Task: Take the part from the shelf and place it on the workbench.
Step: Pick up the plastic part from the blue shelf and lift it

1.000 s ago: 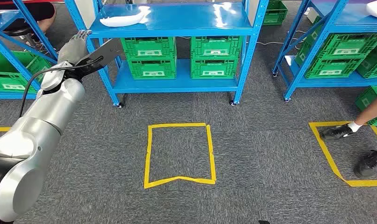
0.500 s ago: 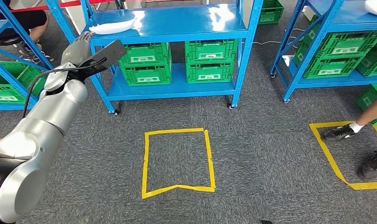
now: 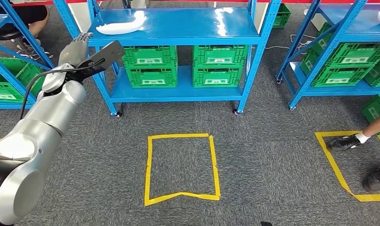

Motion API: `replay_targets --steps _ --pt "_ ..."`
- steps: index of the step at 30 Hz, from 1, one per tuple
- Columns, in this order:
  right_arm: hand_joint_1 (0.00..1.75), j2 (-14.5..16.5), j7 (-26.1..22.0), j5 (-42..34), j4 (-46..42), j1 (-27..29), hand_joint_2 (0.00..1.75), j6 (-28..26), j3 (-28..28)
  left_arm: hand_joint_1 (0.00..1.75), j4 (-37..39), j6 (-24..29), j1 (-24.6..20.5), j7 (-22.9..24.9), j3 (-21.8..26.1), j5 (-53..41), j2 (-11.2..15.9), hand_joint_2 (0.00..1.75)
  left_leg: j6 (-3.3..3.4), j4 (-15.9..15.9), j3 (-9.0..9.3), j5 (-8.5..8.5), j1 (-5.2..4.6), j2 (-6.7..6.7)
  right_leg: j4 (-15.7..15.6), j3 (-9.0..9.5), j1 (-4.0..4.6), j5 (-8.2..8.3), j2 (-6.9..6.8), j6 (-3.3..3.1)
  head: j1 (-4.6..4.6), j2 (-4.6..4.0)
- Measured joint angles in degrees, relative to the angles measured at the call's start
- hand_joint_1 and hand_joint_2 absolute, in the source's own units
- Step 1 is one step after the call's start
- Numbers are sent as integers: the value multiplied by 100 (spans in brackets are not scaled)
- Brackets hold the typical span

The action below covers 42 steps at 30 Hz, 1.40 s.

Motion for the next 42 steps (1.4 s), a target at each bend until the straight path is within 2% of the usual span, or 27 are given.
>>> replay_targets --steps 1,3,5,7,9,12,13,14,16,17,18,19,21,23,24,27,28,29,30,31,32,33,34,35,38,40,42 --pt "0 -1 3 -1 1 6 0 0 0 0 1 -2 3 0 -10 -4 -7 0 -16 17 68 -71 -2 0 -411 94 6 302 -4 -27 -2 0" --pt "0 -2 -1 -13 2 10 0 -2 -2 0 4 -19 -6 -4 -34 -16 -30 0 -67 29 138 -167 -14 -6 -937 260 32 596 -13 -75 -4 0" --pt "0 -2 -11 -45 2 16 0 -12 -20 0 6 -45 -14 -19 -61 -35 -69 0 -132 32 175 -199 -25 -18 -1039 315 49 590 -15 -141 -4 0" --pt "0 8 -17 -84 2 26 0 -25 -61 0 -6 -61 -25 -43 -84 -51 -121 0 -196 122 154 -206 -24 -18 -1074 403 21 601 -11 -211 -8 0" --pt "0 19 -4 -123 2 29 0 -53 -108 0 -13 -77 -45 -62 -110 -64 -192 0 -264 572 -100 -280 -6 -6 -1102 509 -10 557 -12 -263 -25 0" --pt "0 31 20 -162 2 31 0 -106 -159 0 3 -116 -23 -63 -155 -77 -321 0 -350 1569 -768 -628 55 7 -1109 634 -34 438 -5 -279 -38 0" --pt "0 38 20 -164 2 38 0 -110 -172 0 13 -123 -10 -60 -171 -81 -358 0 -367 1659 -898 -638 73 8 -1108 687 -42 394 3 -268 -38 0" --pt "0 44 16 -163 2 47 0 -111 -184 0 20 -125 -4 -53 -189 -89 -385 0 -376 1547 -928 -520 85 9 -1107 749 -52 347 13 -253 -39 0" --pt "0 56 -7 -143 3 63 0 -98 -197 0 29 -125 -15 -34 -219 -104 -415 0 -364 813 -730 33 94 15 -1110 883 -72 247 30 -212 -39 0" --pt "0 59 -22 -127 4 66 0 -90 -199 0 33 -122 -25 -25 -227 -113 -412 0 -346 433 -613 239 87 19 -1109 934 -76 203 38 -183 -40 0" --pt "0 61 -37 -105 6 62 0 -78 -202 0 36 -120 -36 -15 -233 -122 -405 0 -314 161 -523 357 70 23 -1118 964 -78 166 46 -147 -44 0" --pt "0 61 -49 -78 8 59 0 -62 -203 0 37 -115 -43 -3 -238 -136 -392 0 -272 17 -481 395 53 23 -1123 982 -77 149 51 -105 -48 0" --pt "0 60 -74 5 9 56 0 -16 -205 0 34 -103 -50 28 -255 -166 -327 0 -179 -26 -431 356 38 20 -1122 1019 -72 142 57 -27 -54 0" --pt "0 58 -96 93 9 58 0 25 -204 0 28 -96 -66 42 -275 -179 -215 0 -98 -53 -331 357 58 22 -935 965 -69 99 36 11 -48 0" --pt "0 58 -102 127 9 54 0 38 -203 0 28 -96 -82 44 -284 -179 -154 0 -63 -61 -281 337 62 24 -698 838 -71 28 22 17 -47 0" --pt "0 44 -109 177 9 55 0 52 -203 0 51 -109 -100 62 -311 -178 -28 0 4 -60 -201 237 40 8 347 155 -63 -325 1 32 -42 0" --pt "0 36 -104 181 9 58 0 49 -203 0 63 -114 -93 81 -321 -178 -8 0 8 -50 -168 196 31 -7 510 -11 -59 -351 2 37 -42 0" --pt "0 29 -96 180 9 59 0 44 -203 0 74 -116 -88 106 -329 -180 7 0 5 -36 -126 150 24 -23 465 -76 -53 -251 1 35 -42 0" --pt "0 26 -87 178 9 59 0 39 -203 0 82 -116 -89 142 -342 -189 18 0 -4 -19 -74 98 21 -36 204 -34 -45 -27 0 18 -43 0" --pt "0 23 -80 173 9 59 0 38 -203 0 86 -116 -94 182 -359 -205 22 0 -18 -4 -20 40 20 -43 -203 84 -34 265 -2 -12 -43 0" --pt "0 21 -73 164 9 59 0 44 -203 0 90 -115 -103 224 -379 -223 25 0 -38 8 27 -12 16 -47 -574 206 -15 464 -8 -48 -44 0" --pt "0 20 -69 151 10 50 0 62 -203 0 95 -116 -114 267 -398 -240 25 0 -66 12 56 -53 12 -53 -862 308 5 572 -12 -79 -44 0" --pt "0 19 -66 134 10 41 0 83 -203 0 101 -116 -121 308 -412 -250 25 0 -99 6 71 -83 9 -56 -1020 366 22 609 -12 -105 -44 0" --pt "0 17 -63 113 11 35 0 103 -203 0 107 -117 -126 342 -423 -253 25 0 -136 7 83 -90 3 -61 -1060 388 35 568 -11 -128 -45 0" --pt "0 18 -64 65 11 40 0 125 -205 0 107 -117 -134 407 -450 -254 28 0 -232 180 54 -101 2 -55 -1129 531 6 557 -2 -218 -56 0" --pt "0 16 -75 56 11 40 0 123 -214 0 114 -116 -149 425 -464 -254 35 0 -288 718 -255 -213 22 -34 -1164 646 -22 507 0 -269 -77 0" --pt "0 12 -92 56 11 35 0 118 -223 0 133 -113 -129 427 -475 -248 51 0 -344 1414 -730 -469 56 -18 -1168 725 -32 436 7 -283 -87 0"
